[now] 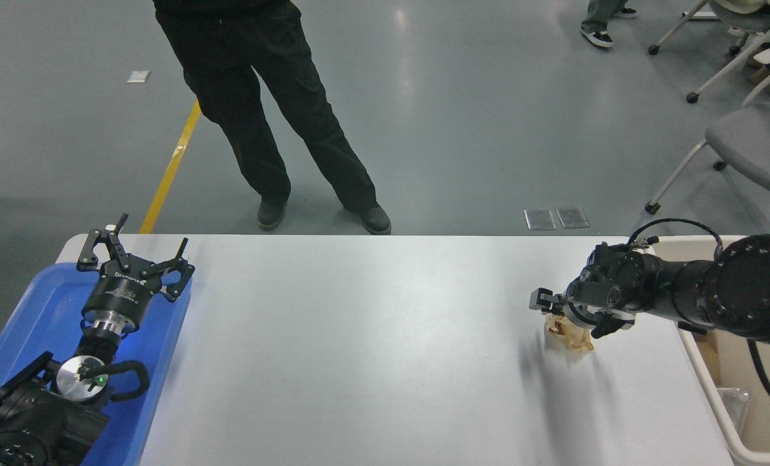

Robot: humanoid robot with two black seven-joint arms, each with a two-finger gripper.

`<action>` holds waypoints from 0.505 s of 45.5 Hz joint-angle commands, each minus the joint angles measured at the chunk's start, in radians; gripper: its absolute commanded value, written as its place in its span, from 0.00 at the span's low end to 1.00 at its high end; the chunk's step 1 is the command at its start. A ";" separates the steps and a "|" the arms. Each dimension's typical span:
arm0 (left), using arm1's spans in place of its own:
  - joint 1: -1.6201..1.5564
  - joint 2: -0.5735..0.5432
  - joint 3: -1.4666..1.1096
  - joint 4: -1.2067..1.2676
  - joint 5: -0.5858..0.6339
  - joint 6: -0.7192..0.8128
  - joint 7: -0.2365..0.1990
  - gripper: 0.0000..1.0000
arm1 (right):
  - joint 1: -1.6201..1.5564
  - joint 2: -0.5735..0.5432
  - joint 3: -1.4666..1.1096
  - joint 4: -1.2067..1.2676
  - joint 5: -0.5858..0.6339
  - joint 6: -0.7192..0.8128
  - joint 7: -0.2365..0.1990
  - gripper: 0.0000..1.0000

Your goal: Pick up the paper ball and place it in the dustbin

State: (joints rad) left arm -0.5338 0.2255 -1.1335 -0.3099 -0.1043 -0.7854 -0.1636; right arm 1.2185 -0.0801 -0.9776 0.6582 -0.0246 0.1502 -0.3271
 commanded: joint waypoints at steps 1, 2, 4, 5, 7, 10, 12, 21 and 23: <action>0.000 0.000 0.000 0.000 0.000 0.000 -0.001 0.99 | -0.060 0.017 0.020 -0.083 0.005 -0.023 -0.003 1.00; 0.000 0.000 0.000 0.000 0.000 0.000 -0.001 0.99 | -0.063 0.019 0.019 -0.083 0.003 -0.027 -0.003 1.00; 0.000 0.000 0.000 0.000 0.000 0.000 -0.001 0.99 | -0.070 0.022 0.017 -0.083 0.002 -0.034 -0.004 1.00; 0.000 0.000 0.000 0.000 0.000 0.000 -0.001 0.99 | -0.073 0.025 0.017 -0.085 0.000 -0.034 -0.006 1.00; 0.000 0.000 0.000 0.000 0.000 0.000 0.001 0.99 | -0.079 0.025 0.017 -0.091 -0.001 -0.034 -0.004 1.00; 0.000 0.000 0.000 0.000 0.000 0.000 -0.001 0.99 | -0.089 0.026 0.017 -0.104 0.002 -0.034 -0.004 1.00; 0.000 0.000 0.000 0.000 0.000 0.000 -0.001 0.99 | -0.094 0.028 0.019 -0.106 0.002 -0.035 -0.004 1.00; 0.000 0.000 0.000 0.000 0.000 0.000 -0.001 0.99 | -0.108 0.034 0.019 -0.108 -0.005 -0.080 -0.004 1.00; 0.000 0.000 0.000 0.000 0.000 0.000 -0.001 0.99 | -0.114 0.037 0.019 -0.108 -0.011 -0.084 -0.006 1.00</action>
State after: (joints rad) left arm -0.5338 0.2255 -1.1336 -0.3099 -0.1043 -0.7854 -0.1641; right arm 1.1313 -0.0537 -0.9606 0.5639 -0.0240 0.1050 -0.3310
